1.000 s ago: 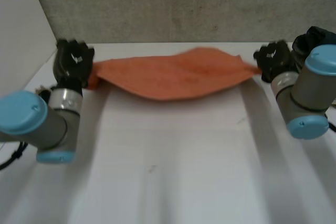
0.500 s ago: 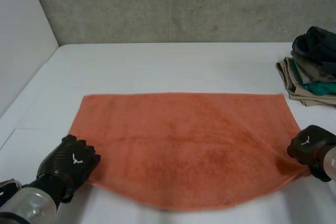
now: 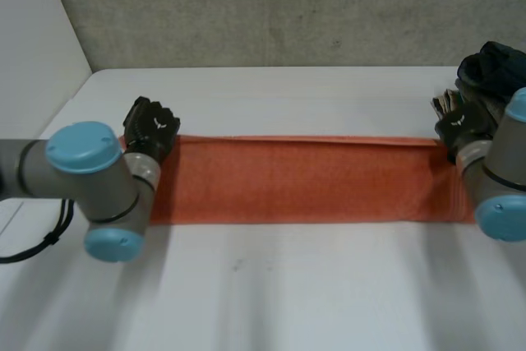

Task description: Fold the laundry.

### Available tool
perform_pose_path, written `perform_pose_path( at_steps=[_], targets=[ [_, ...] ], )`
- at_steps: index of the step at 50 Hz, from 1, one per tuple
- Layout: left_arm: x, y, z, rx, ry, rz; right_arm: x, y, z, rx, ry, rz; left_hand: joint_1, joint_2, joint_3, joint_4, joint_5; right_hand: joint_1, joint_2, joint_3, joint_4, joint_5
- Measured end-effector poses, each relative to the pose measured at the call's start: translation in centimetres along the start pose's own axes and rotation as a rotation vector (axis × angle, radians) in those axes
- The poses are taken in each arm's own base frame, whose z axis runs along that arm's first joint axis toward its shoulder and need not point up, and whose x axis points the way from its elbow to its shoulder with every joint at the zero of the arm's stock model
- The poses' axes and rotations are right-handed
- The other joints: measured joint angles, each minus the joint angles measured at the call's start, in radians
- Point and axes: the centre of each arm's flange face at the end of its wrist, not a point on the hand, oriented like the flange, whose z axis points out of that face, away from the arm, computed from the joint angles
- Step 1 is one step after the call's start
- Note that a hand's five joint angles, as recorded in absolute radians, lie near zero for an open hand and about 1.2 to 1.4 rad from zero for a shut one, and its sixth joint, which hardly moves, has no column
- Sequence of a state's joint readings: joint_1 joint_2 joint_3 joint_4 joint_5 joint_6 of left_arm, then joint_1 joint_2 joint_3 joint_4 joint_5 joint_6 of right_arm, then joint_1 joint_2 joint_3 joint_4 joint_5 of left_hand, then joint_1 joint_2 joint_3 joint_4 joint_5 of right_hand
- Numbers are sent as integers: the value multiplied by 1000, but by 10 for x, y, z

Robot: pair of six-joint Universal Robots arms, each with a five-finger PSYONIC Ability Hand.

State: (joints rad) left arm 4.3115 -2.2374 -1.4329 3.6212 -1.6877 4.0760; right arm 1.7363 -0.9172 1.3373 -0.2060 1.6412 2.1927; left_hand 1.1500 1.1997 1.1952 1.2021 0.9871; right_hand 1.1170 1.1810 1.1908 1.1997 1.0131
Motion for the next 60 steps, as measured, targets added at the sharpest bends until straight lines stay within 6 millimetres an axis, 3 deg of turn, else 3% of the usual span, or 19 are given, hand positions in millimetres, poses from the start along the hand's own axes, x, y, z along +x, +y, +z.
perform_pose_path(
  at_steps=[6, 8, 9, 10, 11, 12, 14, 17, 27, 34, 41, 46, 49, 55, 58, 59, 60],
  targets=[
    [6, -11, 24, 39, -50, -8, -6, -7, 31, 71, 77, 8, 0, -4, -4, -5, 0, -45, -44, -47, -47, -45],
    [6, -16, 29, 57, -65, -11, -7, -8, 37, 78, 92, 11, -36, -42, -39, -44, -28, -391, -442, -412, -415, -421],
    [7, -18, 31, 64, -73, -13, -8, -8, 38, 79, 96, 12, -336, -335, -329, -338, -313, -512, -543, -531, -535, -548],
    [7, -21, 32, 72, -81, -15, -9, -9, 40, 78, 102, 15, -534, -506, -475, -488, -462, -702, -759, -722, -728, -749],
    [6, -23, 32, 76, -86, -17, -10, -9, 40, 77, 104, 17, -610, -572, -539, -554, -529, -750, -808, -791, -782, -801],
    [6, -26, 32, 83, -95, -19, -11, -9, 40, 73, 108, 26, -833, -762, -749, -767, -739, -860, -919, -912, -921, -923],
    [7, -31, 30, 91, -107, -24, -12, -9, 38, 63, 109, 49, -954, -947, -937, -947, -900, -884, -964, -974, -978, -969],
    [9, -38, 25, 97, -112, -31, -10, -10, 31, 51, 105, 95, -960, -995, -987, -998, -938, -884, -964, -983, -990, -969],
    [-3, -51, -22, 95, -77, -42, 4, -6, -17, 25, -19, 263, -960, -996, -987, -998, -938, -884, -964, -983, -990, -969],
    [-14, -47, -69, 93, -51, -129, 10, 25, -47, -40, -197, 371, -960, -996, -987, -998, -938, -880, -961, -954, -961, -941],
    [-13, -42, -89, 101, -37, -260, 12, 53, -43, -85, -225, 408, -960, -996, -987, -998, -938, -803, -861, -860, -870, -856],
    [-10, -42, -91, 108, -34, -292, 7, 68, -29, -105, -204, 398, -960, -996, -987, -998, -938, -56, -102, -140, -151, -138],
    [-10, -43, -91, 110, -34, -294, 11, 76, -21, -123, -167, 382, -960, -996, -987, -998, -938, -9, -8, -13, -19, -44],
    [-11, -44, -91, 113, -37, -292, 38, 101, -13, -207, -51, 308, -960, -996, -987, -998, -938, -9, -9, -5, -4, -44],
    [-14, -45, -92, 118, -43, -295, 40, 103, -13, -211, -45, 302, -960, -996, -987, -998, -938, -9, -9, -5, -4, -44],
    [-15, -46, -93, 120, -45, -296, 66, 121, -13, -269, 27, 216, -960, -996, -987, -998, -938, -9, -8, -5, -4, -44],
    [-16, -46, -93, 121, -47, -297, 72, 126, -13, -285, 44, 187, -960, -996, -987, -998, -938, -9, -8, -5, -4, -44]
  ],
)
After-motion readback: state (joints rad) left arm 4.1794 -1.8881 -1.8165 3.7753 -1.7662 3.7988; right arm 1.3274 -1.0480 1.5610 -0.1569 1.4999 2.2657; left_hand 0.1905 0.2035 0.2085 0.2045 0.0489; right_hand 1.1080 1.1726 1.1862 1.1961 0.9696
